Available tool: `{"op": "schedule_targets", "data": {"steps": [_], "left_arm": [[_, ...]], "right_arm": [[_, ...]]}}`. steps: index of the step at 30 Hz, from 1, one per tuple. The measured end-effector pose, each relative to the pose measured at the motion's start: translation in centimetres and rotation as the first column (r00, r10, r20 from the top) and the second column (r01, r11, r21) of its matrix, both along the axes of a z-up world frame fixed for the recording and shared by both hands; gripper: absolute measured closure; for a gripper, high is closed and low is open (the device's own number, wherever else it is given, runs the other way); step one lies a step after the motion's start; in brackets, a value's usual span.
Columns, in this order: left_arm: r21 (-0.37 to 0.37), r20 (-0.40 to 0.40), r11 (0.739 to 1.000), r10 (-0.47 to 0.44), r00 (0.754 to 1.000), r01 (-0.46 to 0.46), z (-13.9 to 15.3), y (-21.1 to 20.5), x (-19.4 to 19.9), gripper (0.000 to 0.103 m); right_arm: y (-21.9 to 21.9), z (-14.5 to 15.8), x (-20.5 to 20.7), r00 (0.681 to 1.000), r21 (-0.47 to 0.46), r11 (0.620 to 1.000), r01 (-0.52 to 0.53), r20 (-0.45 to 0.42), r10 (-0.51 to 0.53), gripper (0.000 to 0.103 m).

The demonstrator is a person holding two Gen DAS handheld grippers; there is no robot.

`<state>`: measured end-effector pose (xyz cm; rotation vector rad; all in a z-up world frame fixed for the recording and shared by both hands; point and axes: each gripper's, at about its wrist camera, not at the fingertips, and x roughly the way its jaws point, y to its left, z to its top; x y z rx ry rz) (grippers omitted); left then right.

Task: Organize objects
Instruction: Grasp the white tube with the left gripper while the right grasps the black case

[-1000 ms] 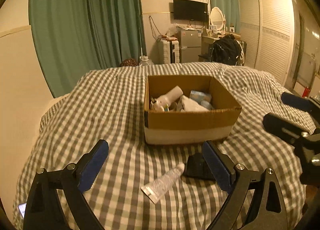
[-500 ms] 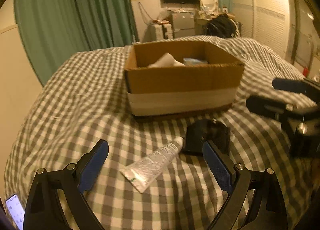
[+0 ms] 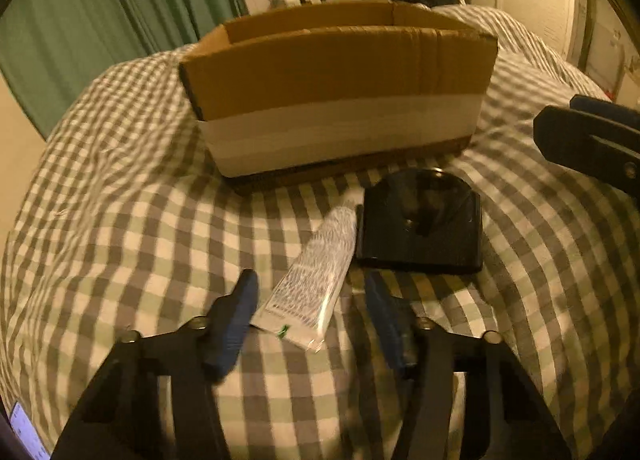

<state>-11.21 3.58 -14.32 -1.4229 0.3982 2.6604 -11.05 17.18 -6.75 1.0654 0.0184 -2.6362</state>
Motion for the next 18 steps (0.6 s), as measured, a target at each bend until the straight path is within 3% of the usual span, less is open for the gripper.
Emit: {"op": "schedule_targets", "data": {"steps": [1,3,12,18], "left_arm": [[0.000,0.008,1.000,-0.008,1.000,0.008,-0.1,0.2,-0.2,0.052],[0.001,0.017,1.000,-0.016,1.000,0.016,-0.2,0.4,-0.6,0.066],[0.065,-0.030,0.998,0.014,0.999,-0.012,1.2,-1.0,1.1,0.071],[0.123,-0.056,0.990,0.079,0.995,-0.072,3.0,-3.5,2.6,0.071]], "right_arm": [[0.0,-0.1,0.0,1.000,-0.001,1.000,0.000,0.003,0.000,0.010],[-0.1,-0.2,-0.1,1.000,-0.003,1.000,0.002,0.007,-0.002,0.010],[0.0,-0.6,-0.3,1.000,-0.013,1.000,0.003,0.028,-0.002,0.010],[-1.4,-1.1,-0.5,0.996,0.000,0.997,-0.075,0.052,0.075,0.010]]}}
